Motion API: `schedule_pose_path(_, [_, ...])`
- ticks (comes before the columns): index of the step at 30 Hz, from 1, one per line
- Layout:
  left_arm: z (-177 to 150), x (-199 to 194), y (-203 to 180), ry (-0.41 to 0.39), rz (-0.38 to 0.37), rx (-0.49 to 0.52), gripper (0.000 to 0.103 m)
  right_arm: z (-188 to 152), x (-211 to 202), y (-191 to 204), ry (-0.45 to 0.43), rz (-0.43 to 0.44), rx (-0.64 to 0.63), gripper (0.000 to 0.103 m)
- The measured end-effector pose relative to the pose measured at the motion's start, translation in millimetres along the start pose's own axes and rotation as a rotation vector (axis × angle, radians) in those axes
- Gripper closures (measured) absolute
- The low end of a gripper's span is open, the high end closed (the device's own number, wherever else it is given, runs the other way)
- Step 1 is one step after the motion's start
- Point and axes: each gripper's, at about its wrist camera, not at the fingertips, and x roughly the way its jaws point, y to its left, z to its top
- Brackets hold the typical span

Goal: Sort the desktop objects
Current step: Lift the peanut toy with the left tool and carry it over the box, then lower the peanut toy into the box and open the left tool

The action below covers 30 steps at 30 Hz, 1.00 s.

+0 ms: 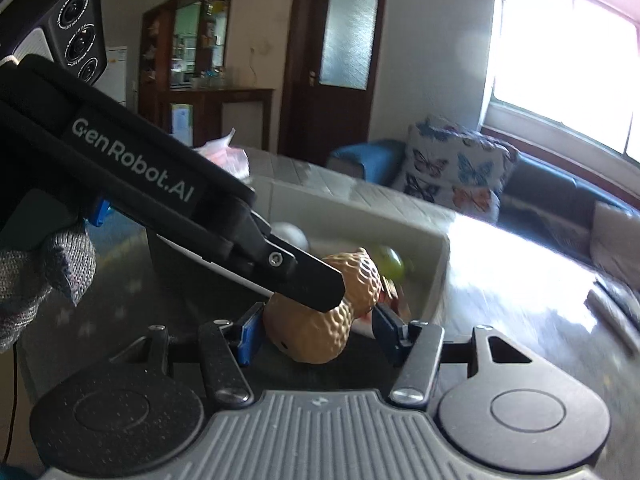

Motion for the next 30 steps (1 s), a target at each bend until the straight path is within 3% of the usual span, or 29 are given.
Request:
schedule_pose_path(10, [58.9, 21.4, 68.1, 0.001, 0.067, -0.081, 0.065, 50.1, 91.8, -1.4, 0.064, 0.089, 0.026, 0.045])
schedule_pose_path(18, [73.8, 55.0, 106.9, 0.045, 0.076, -0.146, 0.065, 54.4, 145.6, -20.5, 0.187, 0.129, 0.059, 0.045])
schedule_pose_path(23, [68.8, 62.1, 119.4, 0.053, 0.079, -0.183, 0.068, 48.6, 157.0, -13.9, 0.241, 0.134, 0.038, 0.045])
schedule_pose_path(30, [62.8, 57.6, 122.9, 0.05, 0.087, -0.196, 0.068, 46.7, 153.5, -7.0, 0.242, 0.123, 0.028, 0.042])
